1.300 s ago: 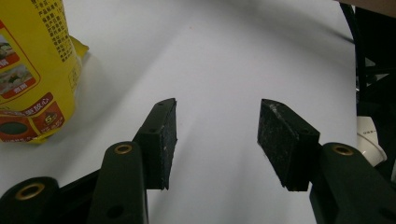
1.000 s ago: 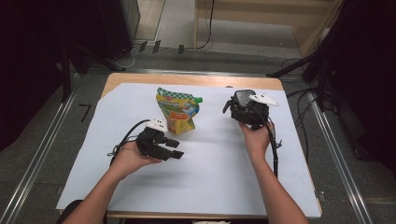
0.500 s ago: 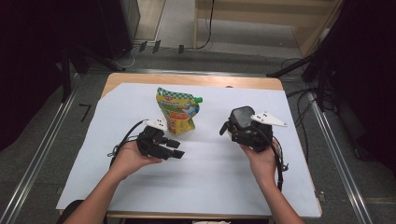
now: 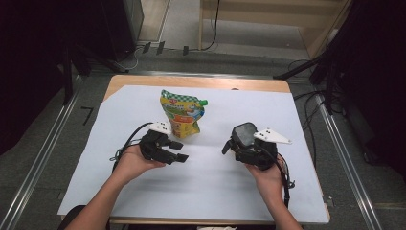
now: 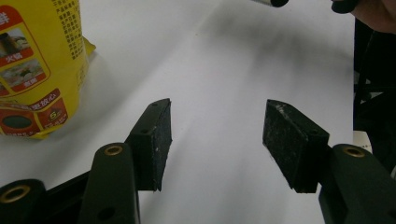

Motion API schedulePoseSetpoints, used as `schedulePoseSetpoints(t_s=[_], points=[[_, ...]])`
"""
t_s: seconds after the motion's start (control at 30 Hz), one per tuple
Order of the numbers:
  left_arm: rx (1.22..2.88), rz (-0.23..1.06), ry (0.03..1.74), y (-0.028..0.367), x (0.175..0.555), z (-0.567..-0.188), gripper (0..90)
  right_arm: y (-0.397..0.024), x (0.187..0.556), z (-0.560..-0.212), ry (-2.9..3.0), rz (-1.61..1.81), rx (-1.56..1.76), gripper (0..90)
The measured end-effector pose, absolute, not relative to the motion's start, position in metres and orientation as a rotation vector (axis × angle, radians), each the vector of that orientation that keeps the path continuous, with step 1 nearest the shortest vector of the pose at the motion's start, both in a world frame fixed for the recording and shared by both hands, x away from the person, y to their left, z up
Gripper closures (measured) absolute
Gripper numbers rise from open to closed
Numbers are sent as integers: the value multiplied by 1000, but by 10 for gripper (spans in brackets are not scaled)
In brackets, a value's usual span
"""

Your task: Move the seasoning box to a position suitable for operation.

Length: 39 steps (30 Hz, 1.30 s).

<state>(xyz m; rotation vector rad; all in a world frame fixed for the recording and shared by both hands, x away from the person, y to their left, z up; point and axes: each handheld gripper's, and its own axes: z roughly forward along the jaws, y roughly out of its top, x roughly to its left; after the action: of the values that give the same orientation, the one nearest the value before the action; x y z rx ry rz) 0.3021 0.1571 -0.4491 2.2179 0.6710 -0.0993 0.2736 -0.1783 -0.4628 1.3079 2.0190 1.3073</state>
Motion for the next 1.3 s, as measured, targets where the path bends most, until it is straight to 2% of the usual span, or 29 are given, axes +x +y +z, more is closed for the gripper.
schedulePoseSetpoints(t_s=[0.9,1.3], points=[[2202,-92,658,158,302,-447,443,-104,267,-502,2278,1316,1141,157],[2201,-84,647,156,300,-446,448,-100,260,-510,2269,1299,1034,154]])
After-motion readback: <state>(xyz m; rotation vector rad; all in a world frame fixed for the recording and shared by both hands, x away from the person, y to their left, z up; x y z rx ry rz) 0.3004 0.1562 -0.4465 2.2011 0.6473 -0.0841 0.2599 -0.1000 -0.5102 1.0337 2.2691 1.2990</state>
